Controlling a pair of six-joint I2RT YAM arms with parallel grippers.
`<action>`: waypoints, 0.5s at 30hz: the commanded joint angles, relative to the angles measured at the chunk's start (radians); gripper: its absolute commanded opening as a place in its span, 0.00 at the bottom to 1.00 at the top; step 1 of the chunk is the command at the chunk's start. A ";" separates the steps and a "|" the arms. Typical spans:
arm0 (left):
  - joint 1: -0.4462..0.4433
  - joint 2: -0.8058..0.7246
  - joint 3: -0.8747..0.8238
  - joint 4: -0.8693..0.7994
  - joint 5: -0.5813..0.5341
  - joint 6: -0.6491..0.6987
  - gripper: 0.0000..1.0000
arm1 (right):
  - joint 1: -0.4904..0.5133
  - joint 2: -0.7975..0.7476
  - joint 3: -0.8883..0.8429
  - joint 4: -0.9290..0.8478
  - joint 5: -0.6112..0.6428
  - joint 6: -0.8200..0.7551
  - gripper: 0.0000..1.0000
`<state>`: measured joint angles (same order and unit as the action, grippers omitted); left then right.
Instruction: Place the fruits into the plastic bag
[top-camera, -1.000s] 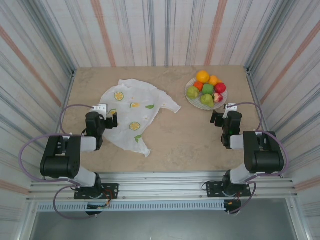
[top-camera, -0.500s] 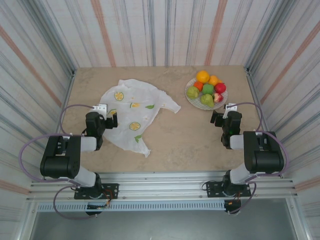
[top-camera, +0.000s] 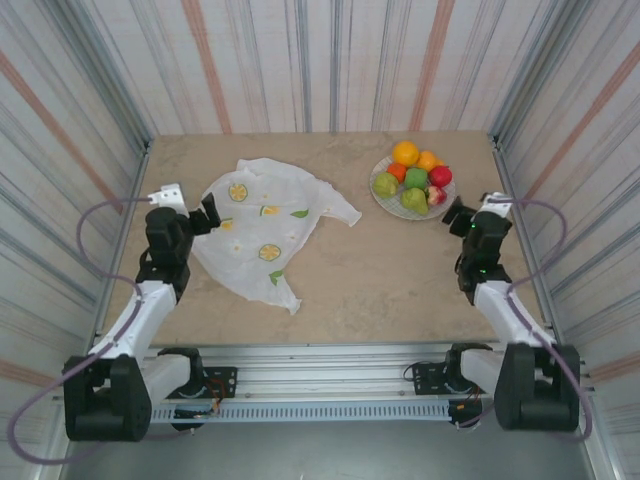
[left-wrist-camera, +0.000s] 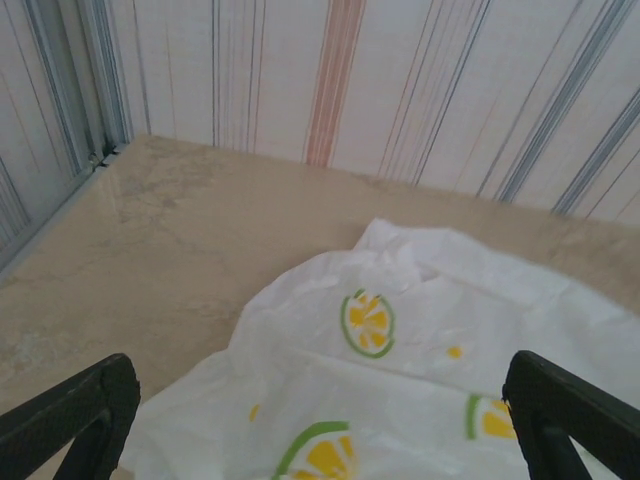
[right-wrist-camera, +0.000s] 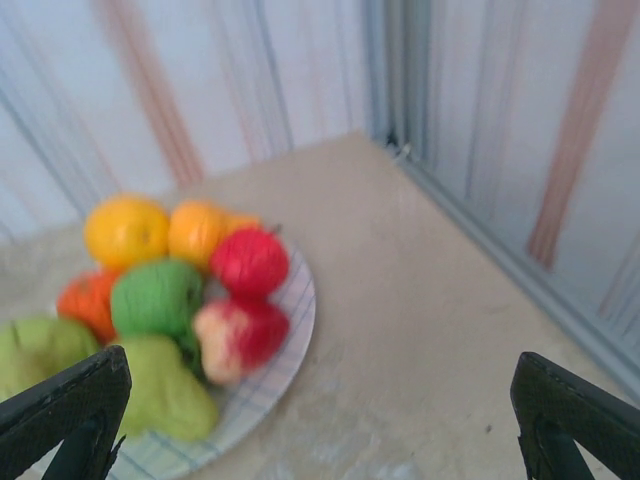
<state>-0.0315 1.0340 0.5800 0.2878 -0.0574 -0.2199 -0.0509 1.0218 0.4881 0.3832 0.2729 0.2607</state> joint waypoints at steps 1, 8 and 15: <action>0.005 -0.033 0.065 -0.222 0.128 -0.186 0.99 | -0.038 -0.139 0.062 -0.267 -0.024 0.142 0.99; -0.262 -0.017 0.169 -0.449 0.117 -0.128 0.97 | 0.043 -0.172 0.189 -0.481 -0.284 0.207 0.99; -0.581 0.193 0.305 -0.641 -0.160 0.067 0.96 | 0.260 -0.046 0.294 -0.588 -0.276 0.139 0.99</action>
<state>-0.5537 1.1534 0.8322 -0.2127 -0.0650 -0.2584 0.1703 0.9489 0.7391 -0.1112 0.0223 0.4145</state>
